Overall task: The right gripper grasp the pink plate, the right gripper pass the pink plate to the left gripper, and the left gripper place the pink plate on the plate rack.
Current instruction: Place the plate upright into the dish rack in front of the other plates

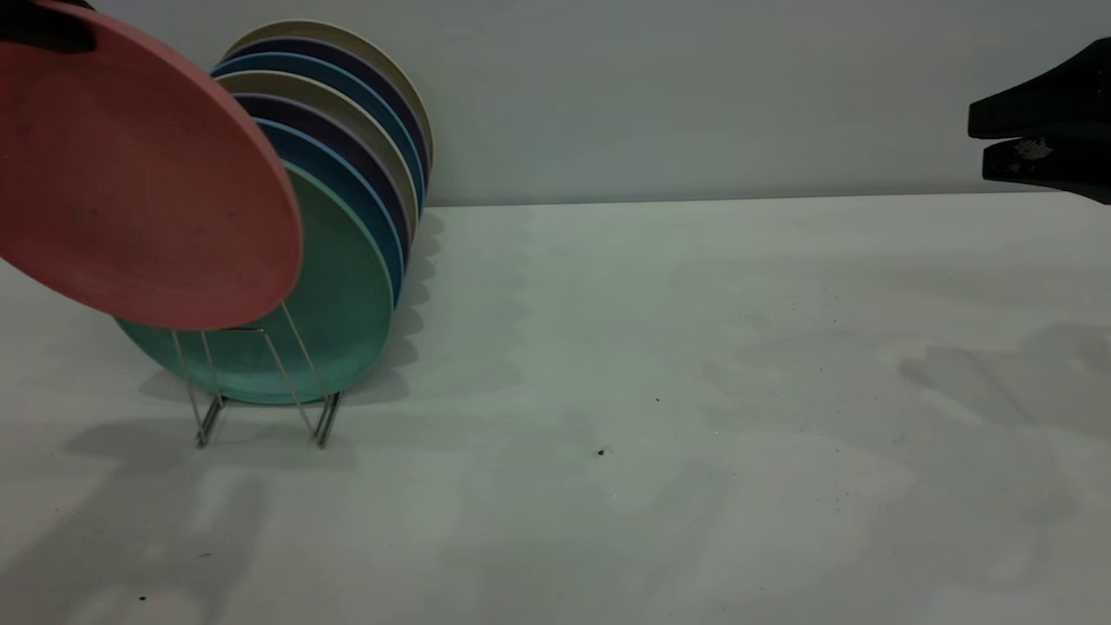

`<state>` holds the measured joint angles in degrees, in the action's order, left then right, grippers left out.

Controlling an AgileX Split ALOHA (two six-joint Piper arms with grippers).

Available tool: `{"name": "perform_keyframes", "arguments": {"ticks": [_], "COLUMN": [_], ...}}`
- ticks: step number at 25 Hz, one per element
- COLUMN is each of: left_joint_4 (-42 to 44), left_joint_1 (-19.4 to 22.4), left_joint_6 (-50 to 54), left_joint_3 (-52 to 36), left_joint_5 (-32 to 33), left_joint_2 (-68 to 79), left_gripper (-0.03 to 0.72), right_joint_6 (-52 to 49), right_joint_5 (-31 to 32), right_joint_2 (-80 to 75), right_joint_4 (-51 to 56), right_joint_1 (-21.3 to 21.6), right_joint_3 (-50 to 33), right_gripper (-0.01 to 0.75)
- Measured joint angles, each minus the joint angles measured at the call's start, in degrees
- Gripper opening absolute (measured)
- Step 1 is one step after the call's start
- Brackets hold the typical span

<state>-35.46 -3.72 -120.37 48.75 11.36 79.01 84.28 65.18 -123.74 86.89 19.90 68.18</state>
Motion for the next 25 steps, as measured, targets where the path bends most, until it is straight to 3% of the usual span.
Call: {"name": "perform_keyframes", "arguments": {"ticks": [10, 14, 25], "left_joint_4": [-4.3, -3.5, -1.9], "left_joint_1": [2.8, 4.7, 4.7], "left_joint_6": [0.0, 0.0, 0.0], "left_joint_3": [10.1, 10.5, 10.6], "left_joint_5": [11.4, 11.8, 11.6], "left_joint_2": [6.8, 7.7, 9.6], "left_gripper": [0.054, 0.054, 0.054], "right_joint_6": [-0.2, -0.4, -0.4], "right_joint_5": [0.0, 0.0, -0.5], "right_joint_2": [0.0, 0.0, 0.0], "right_joint_4": [-0.6, -0.7, -0.7], "right_joint_1": [0.0, 0.0, 0.0], "right_joint_3": [0.0, 0.0, 0.0], "right_gripper": [0.48, 0.48, 0.48]}}
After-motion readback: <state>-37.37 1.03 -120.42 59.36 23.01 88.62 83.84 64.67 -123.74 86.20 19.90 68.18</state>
